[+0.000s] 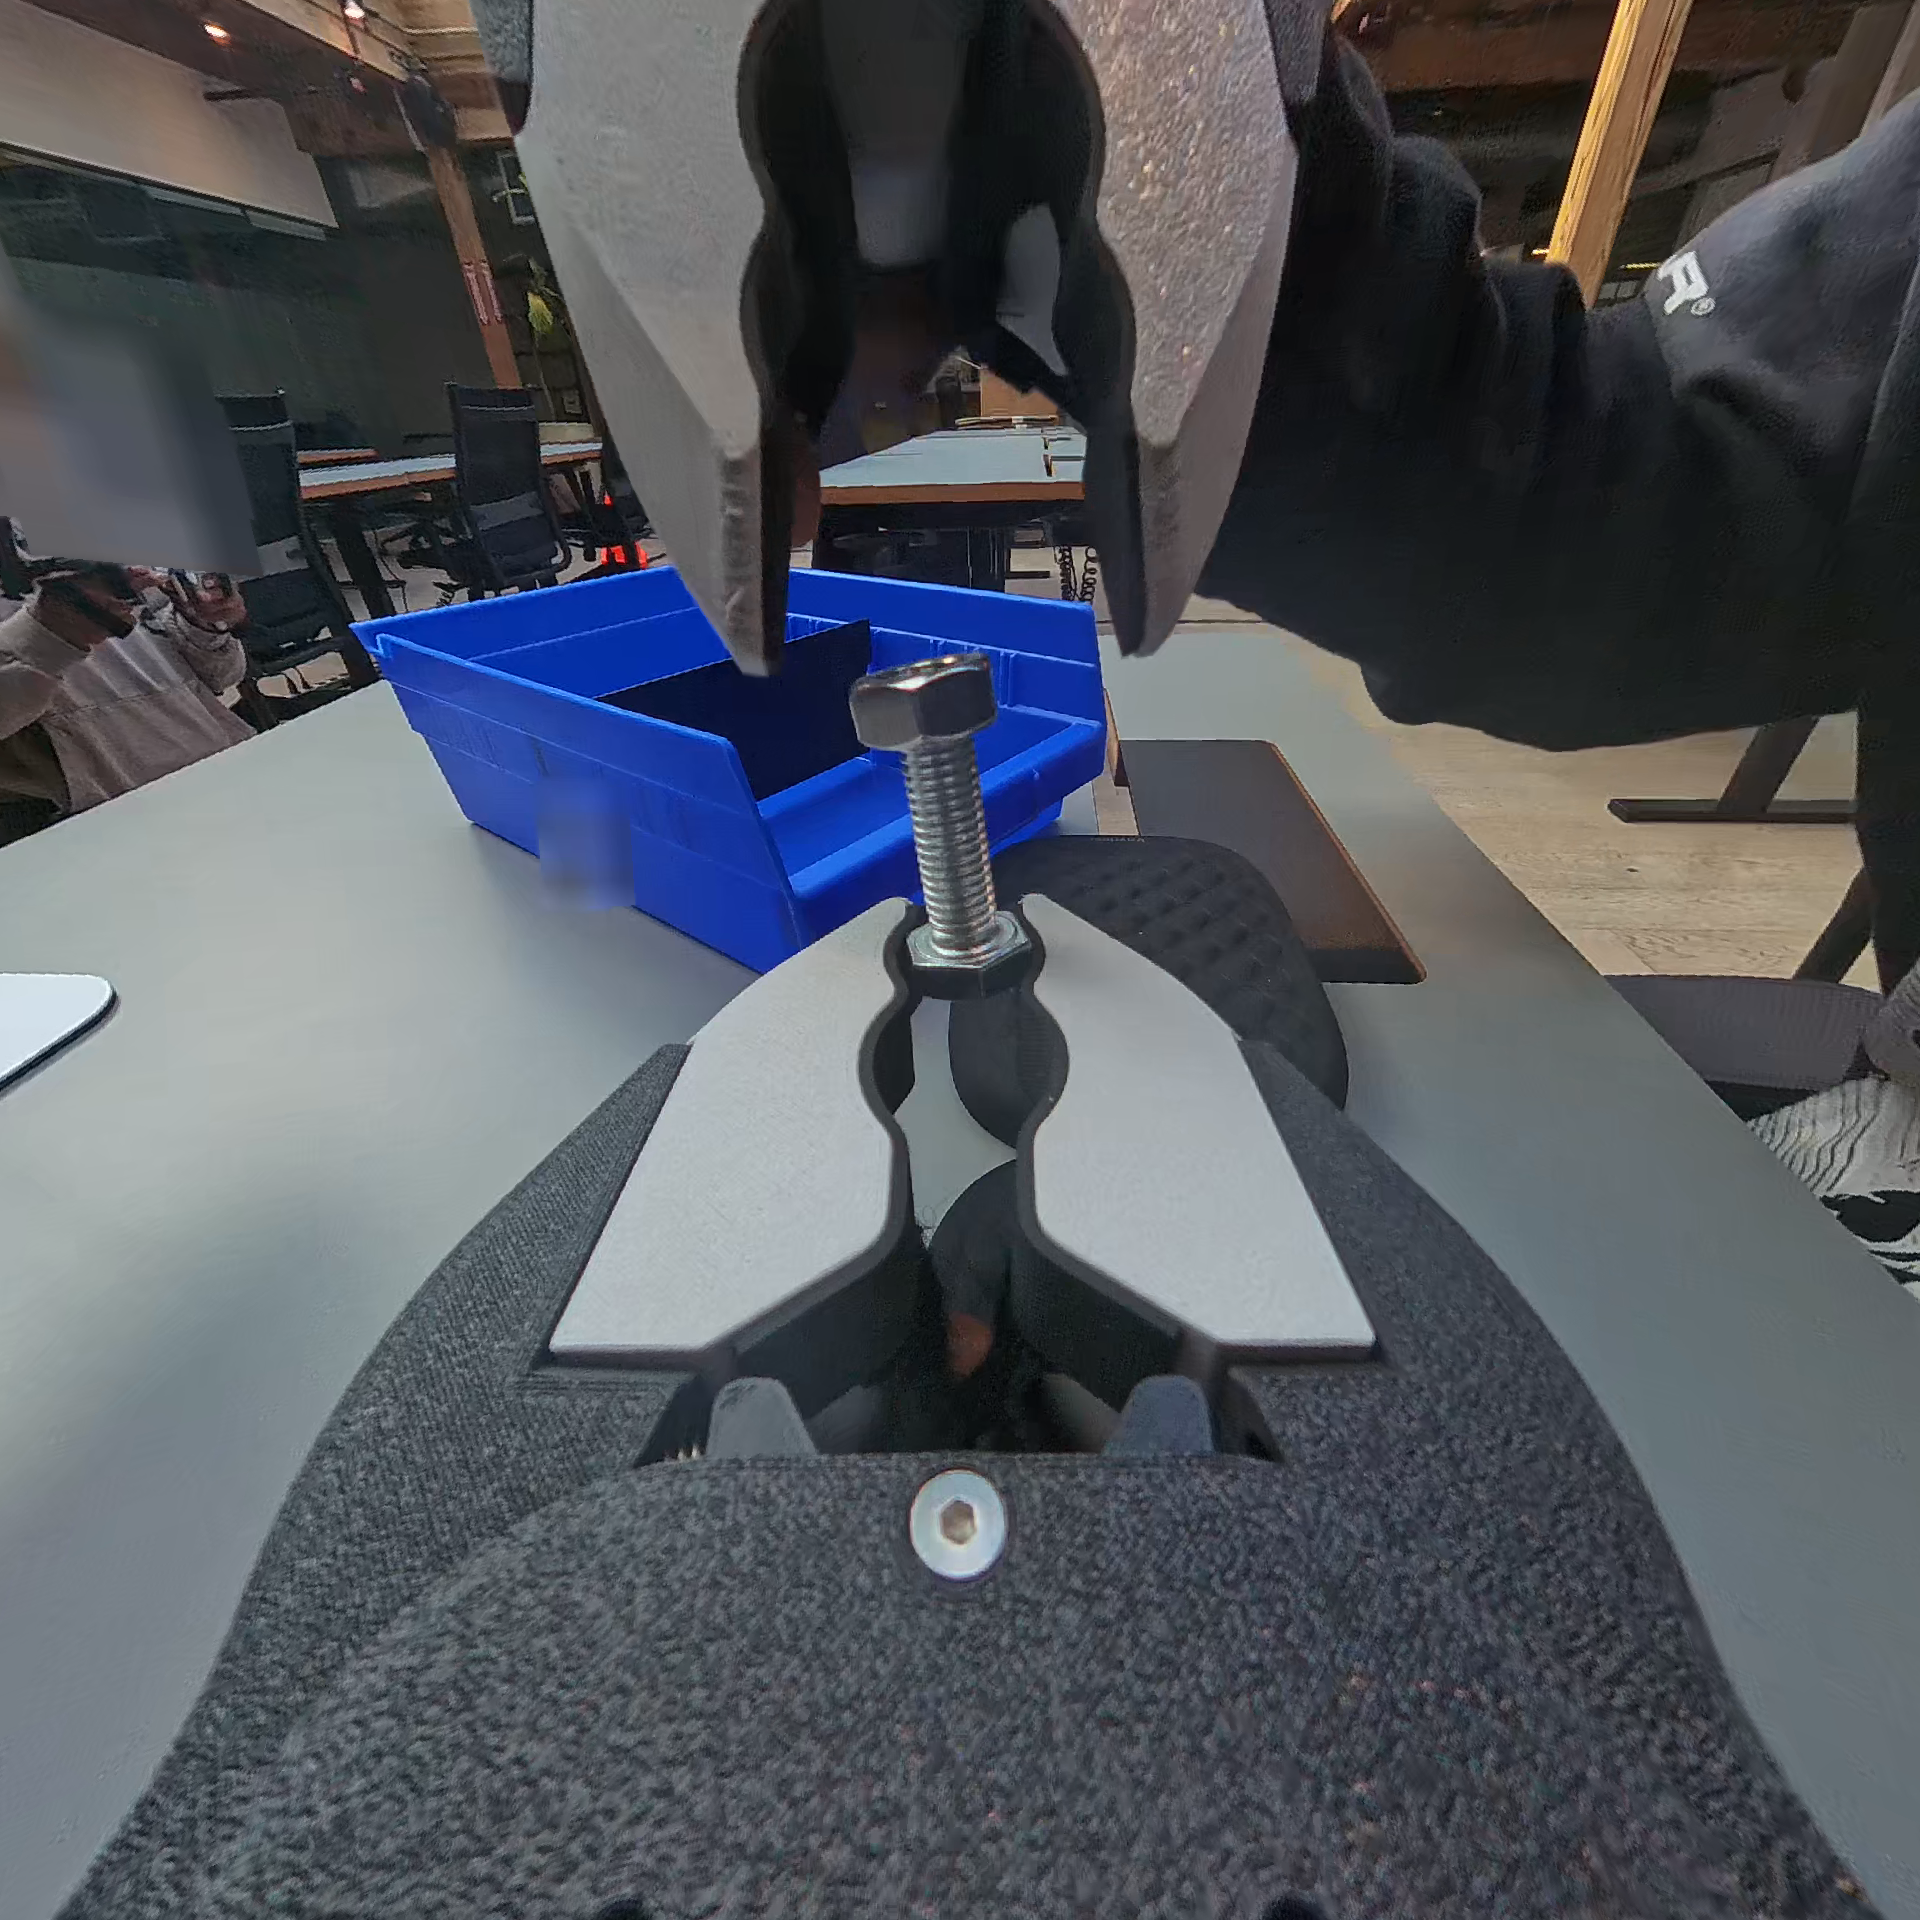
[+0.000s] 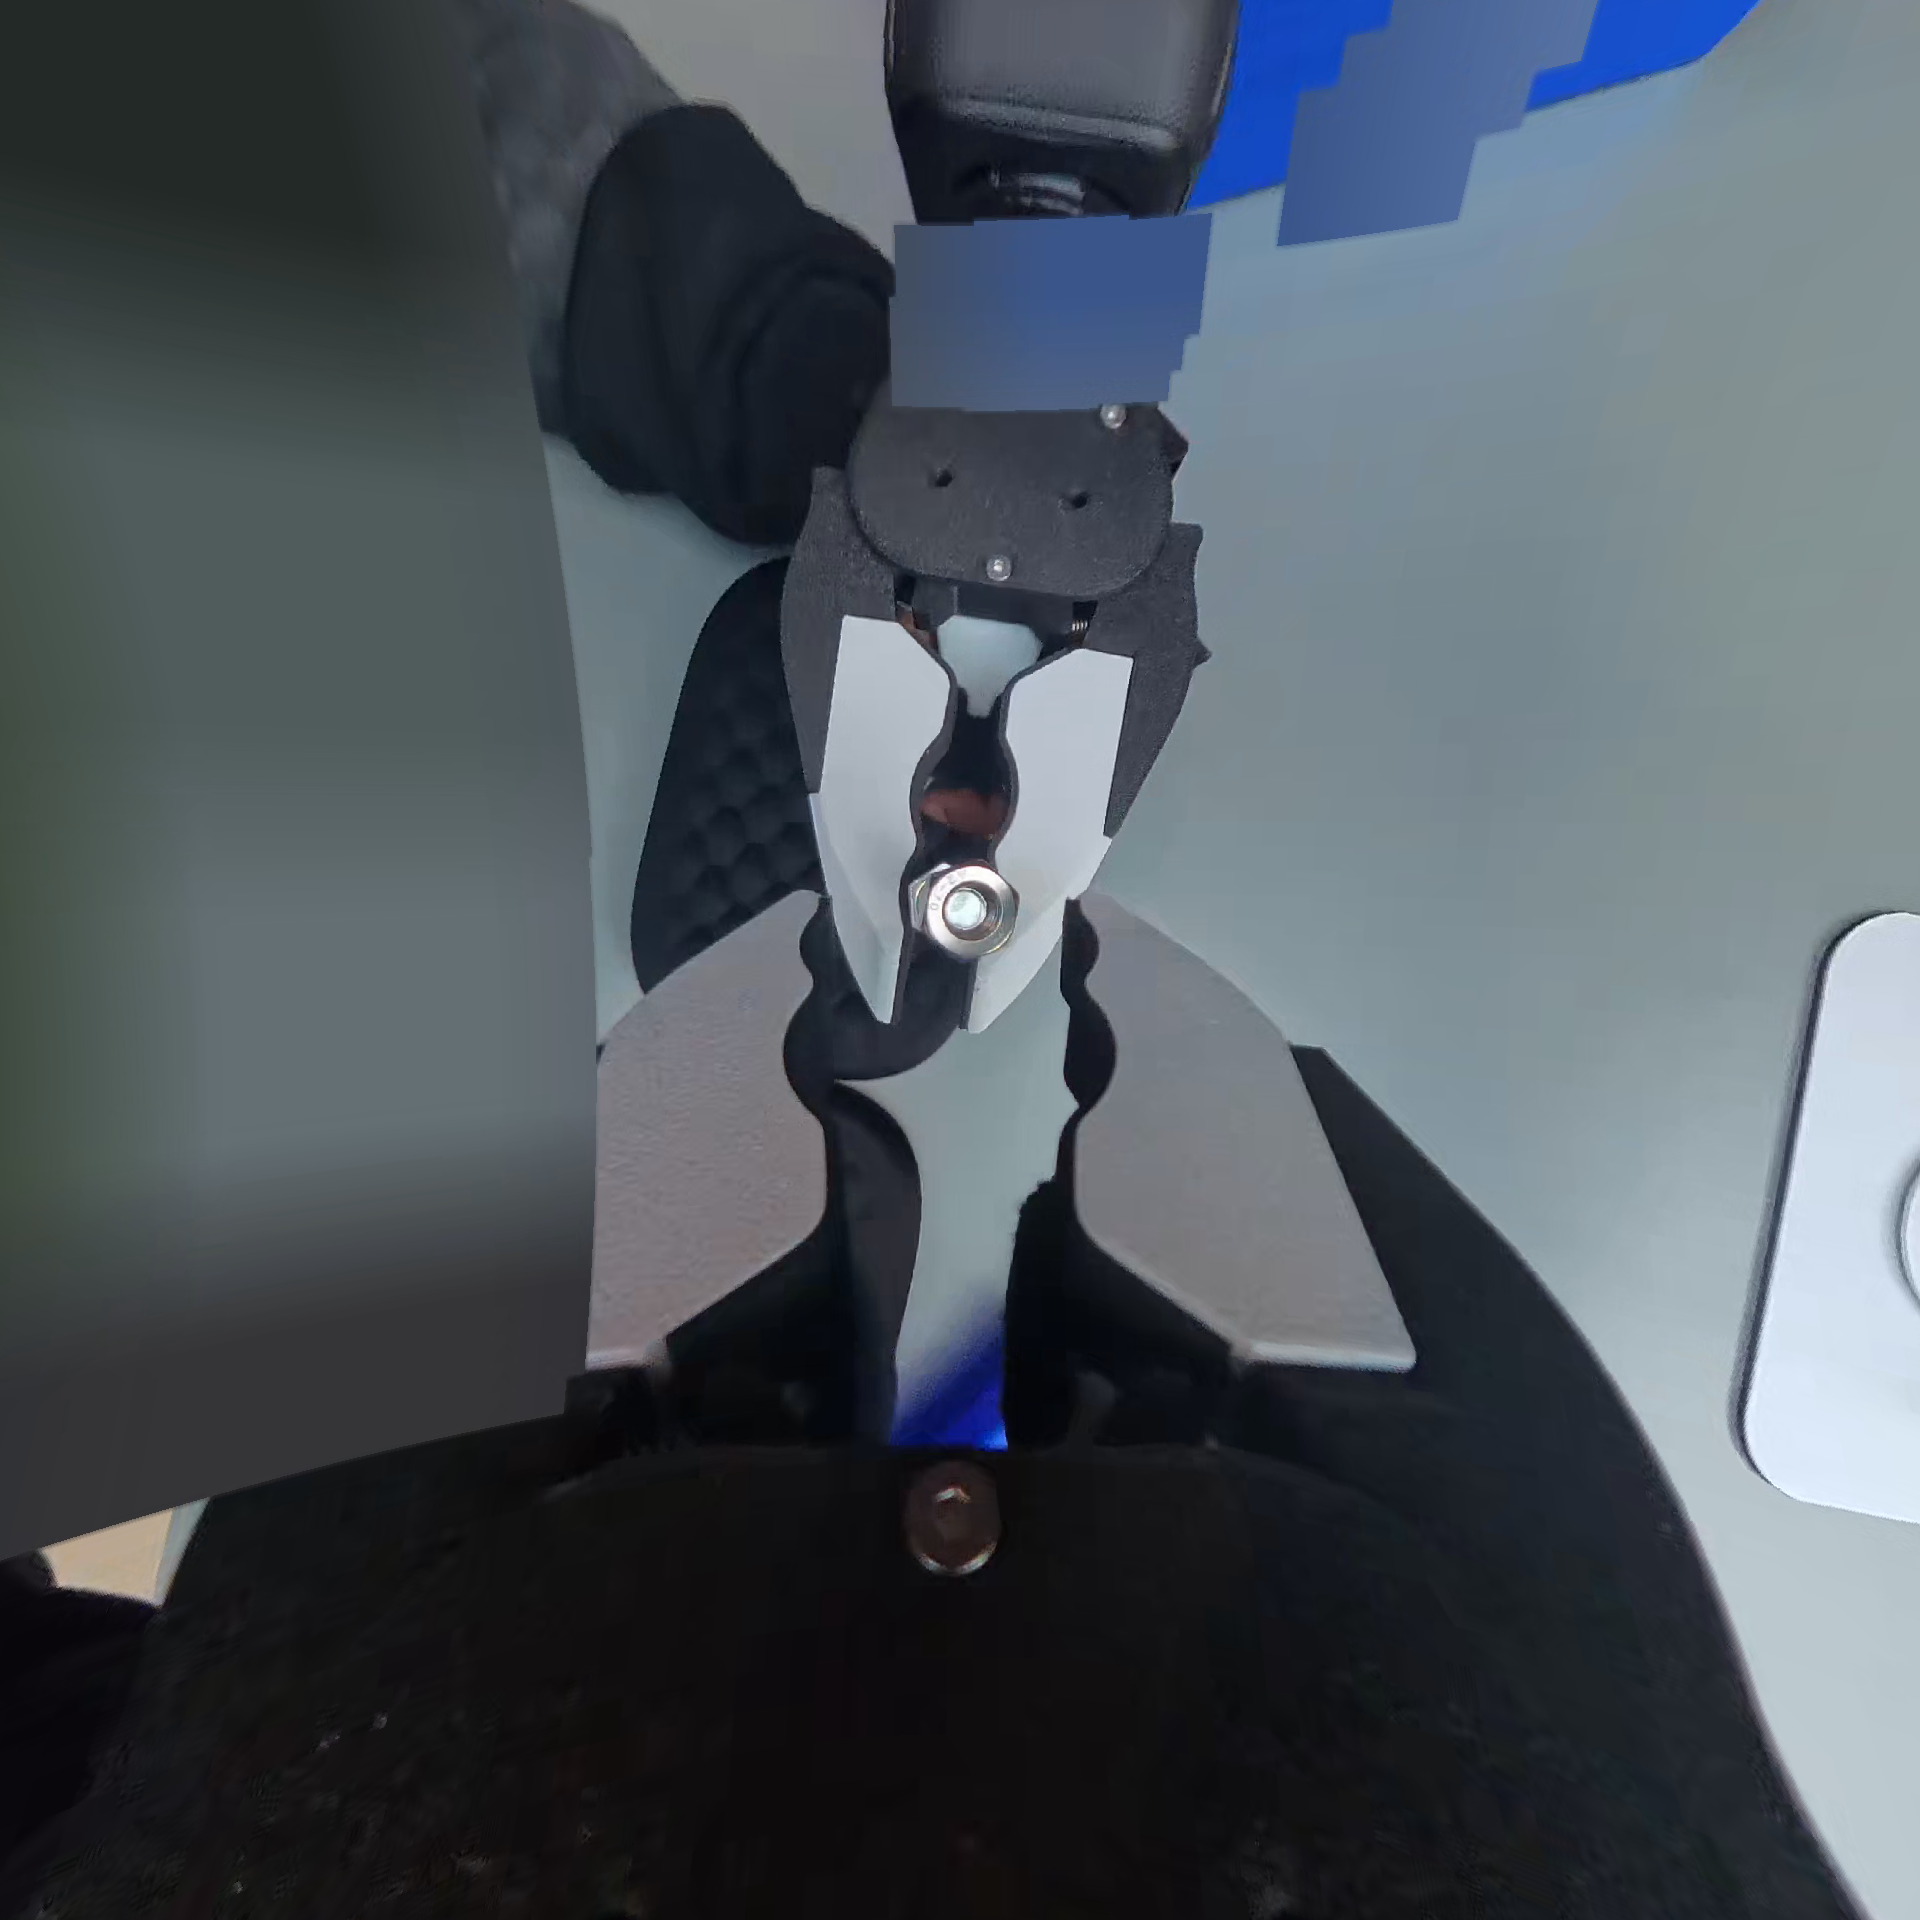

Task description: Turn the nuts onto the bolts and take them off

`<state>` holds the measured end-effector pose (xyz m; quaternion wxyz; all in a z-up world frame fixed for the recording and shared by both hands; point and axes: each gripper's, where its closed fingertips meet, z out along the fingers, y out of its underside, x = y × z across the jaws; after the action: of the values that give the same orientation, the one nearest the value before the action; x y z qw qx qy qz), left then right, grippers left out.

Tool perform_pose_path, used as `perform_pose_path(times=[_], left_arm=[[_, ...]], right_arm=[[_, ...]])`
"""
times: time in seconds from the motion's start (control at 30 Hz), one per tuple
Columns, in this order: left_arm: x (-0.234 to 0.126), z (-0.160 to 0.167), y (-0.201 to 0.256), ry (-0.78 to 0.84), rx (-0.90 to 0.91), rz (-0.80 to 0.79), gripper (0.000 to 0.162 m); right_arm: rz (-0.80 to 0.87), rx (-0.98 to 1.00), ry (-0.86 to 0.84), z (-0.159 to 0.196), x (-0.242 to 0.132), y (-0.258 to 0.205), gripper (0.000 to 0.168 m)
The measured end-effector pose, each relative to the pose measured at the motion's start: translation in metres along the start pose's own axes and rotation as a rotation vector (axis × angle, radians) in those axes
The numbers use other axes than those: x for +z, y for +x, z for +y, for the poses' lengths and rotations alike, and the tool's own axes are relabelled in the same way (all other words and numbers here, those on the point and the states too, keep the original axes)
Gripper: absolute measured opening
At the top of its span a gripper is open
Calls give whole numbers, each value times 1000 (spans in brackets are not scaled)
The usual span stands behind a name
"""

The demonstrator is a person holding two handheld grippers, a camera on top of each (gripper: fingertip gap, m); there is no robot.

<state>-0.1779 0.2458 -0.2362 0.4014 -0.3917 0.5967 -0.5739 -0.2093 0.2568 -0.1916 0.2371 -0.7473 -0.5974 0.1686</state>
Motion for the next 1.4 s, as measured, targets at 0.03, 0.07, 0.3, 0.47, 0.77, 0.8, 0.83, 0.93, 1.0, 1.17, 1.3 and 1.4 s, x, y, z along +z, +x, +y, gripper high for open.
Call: perform_pose_path(times=[0.03,0.07,0.3,0.47,0.77,0.8,0.83,0.93,1.0,1.17,1.3,1.4], left_arm=[[0,0,0,-2,2,0,15],[0,0,0,-3,3,1,15],[0,0,0,2,-2,3,15],[-1,-1,0,9,-8,2,15],[-1,-1,0,7,-6,0,15],[0,-1,0,6,-5,-1,15],[0,-1,0,6,-5,-1,15],[-1,0,-1,5,-6,-4,15],[-1,-1,-1,7,-7,-6,15],[-1,-1,-1,8,-8,-5,15],[-1,-1,-1,9,-11,-3,15],[-1,-1,-1,10,-11,-2,15]], right_arm=[[-11,-15,-45,1,3,0,41],[-17,-28,-73,1,5,1,39],[-12,-62,-115,-1,0,4,18],[105,-30,-118,11,-31,8,18],[324,463,-241,168,-51,31,18],[332,504,-245,183,-46,34,18],[330,536,-241,193,-40,35,18],[330,597,-256,217,-23,40,18],[339,631,-284,232,-14,45,18],[341,664,-311,251,1,49,18],[333,678,-321,256,6,48,18],[345,687,-343,261,6,49,19]])
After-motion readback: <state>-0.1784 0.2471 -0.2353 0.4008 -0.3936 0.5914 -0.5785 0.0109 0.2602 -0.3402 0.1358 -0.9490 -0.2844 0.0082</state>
